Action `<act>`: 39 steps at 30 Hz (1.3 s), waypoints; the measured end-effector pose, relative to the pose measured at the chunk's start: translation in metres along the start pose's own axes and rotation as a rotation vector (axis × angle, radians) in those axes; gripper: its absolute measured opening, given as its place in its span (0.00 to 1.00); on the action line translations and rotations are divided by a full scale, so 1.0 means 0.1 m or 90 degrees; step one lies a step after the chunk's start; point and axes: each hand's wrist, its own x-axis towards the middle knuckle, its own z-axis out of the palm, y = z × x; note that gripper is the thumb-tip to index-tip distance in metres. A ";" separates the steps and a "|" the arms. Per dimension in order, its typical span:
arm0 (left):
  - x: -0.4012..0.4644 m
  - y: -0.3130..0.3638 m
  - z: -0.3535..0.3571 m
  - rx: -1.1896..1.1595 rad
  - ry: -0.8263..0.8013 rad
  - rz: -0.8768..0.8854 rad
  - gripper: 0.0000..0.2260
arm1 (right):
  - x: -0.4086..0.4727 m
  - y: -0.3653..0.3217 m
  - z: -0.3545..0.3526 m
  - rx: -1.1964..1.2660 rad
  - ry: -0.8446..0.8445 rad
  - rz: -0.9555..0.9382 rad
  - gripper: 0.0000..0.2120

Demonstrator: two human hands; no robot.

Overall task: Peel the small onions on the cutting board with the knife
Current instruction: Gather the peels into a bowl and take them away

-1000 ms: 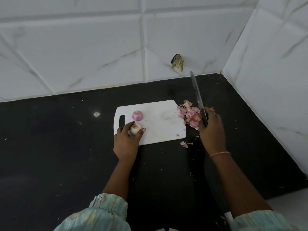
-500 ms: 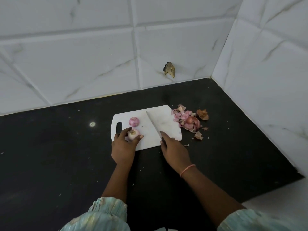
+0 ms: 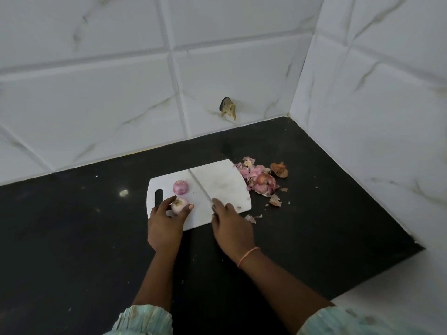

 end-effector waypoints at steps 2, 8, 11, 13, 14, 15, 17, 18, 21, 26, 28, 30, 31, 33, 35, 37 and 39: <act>0.01 -0.02 0.02 0.010 -0.003 0.002 0.26 | 0.01 -0.04 0.09 -0.015 -0.023 0.030 0.20; 0.02 -0.03 0.05 0.038 0.010 0.007 0.26 | -0.11 0.05 0.12 0.044 0.021 -0.051 0.17; 0.01 -0.02 0.03 0.036 -0.001 0.004 0.25 | -0.33 0.10 0.06 0.064 0.109 -0.163 0.15; 0.01 -0.02 0.00 0.039 -0.017 -0.011 0.25 | -0.54 0.02 0.09 0.104 0.087 -0.286 0.14; 0.04 0.00 0.00 0.038 -0.023 -0.014 0.25 | -0.61 -0.04 0.15 0.117 0.046 -0.348 0.14; 0.04 -0.03 -0.01 0.034 -0.028 -0.020 0.25 | -0.70 -0.10 0.27 0.122 -0.012 -0.399 0.14; 0.06 -0.02 -0.02 0.001 -0.029 -0.022 0.24 | -0.81 -0.23 0.49 0.120 -0.122 -0.471 0.15; 0.08 -0.02 -0.02 -0.011 -0.029 -0.024 0.24 | -0.85 -0.28 0.62 0.113 -0.160 -0.500 0.17; 0.08 0.00 -0.02 -0.020 -0.028 -0.030 0.23 | -0.88 -0.30 0.84 0.025 -0.182 -0.528 0.21; 0.04 -0.02 -0.01 0.007 -0.002 0.009 0.23 | -0.80 -0.22 0.72 -0.017 -0.193 -0.407 0.28; 0.03 -0.03 -0.01 0.008 0.000 0.014 0.24 | -0.79 -0.11 0.64 -0.028 -0.178 -0.350 0.30; 0.01 -0.03 -0.01 0.011 0.000 0.021 0.23 | -0.79 0.02 0.56 -0.055 -0.169 -0.313 0.31; 0.01 -0.03 -0.01 0.013 0.000 0.024 0.23 | -0.79 0.09 0.52 -0.068 -0.166 -0.302 0.31; -0.01 -0.04 -0.01 0.013 0.004 0.031 0.24 | -0.76 0.18 0.44 -0.092 -0.170 -0.288 0.32; -0.02 -0.04 0.00 0.023 0.016 0.036 0.27 | -0.74 0.25 0.38 -0.108 -0.181 -0.279 0.33; -0.04 -0.05 0.01 0.030 0.027 0.039 0.28 | -0.74 0.31 0.32 -0.114 -0.193 -0.262 0.34; -0.05 -0.04 0.01 0.029 0.034 0.039 0.27 | -0.75 0.39 0.26 -0.115 -0.194 -0.238 0.34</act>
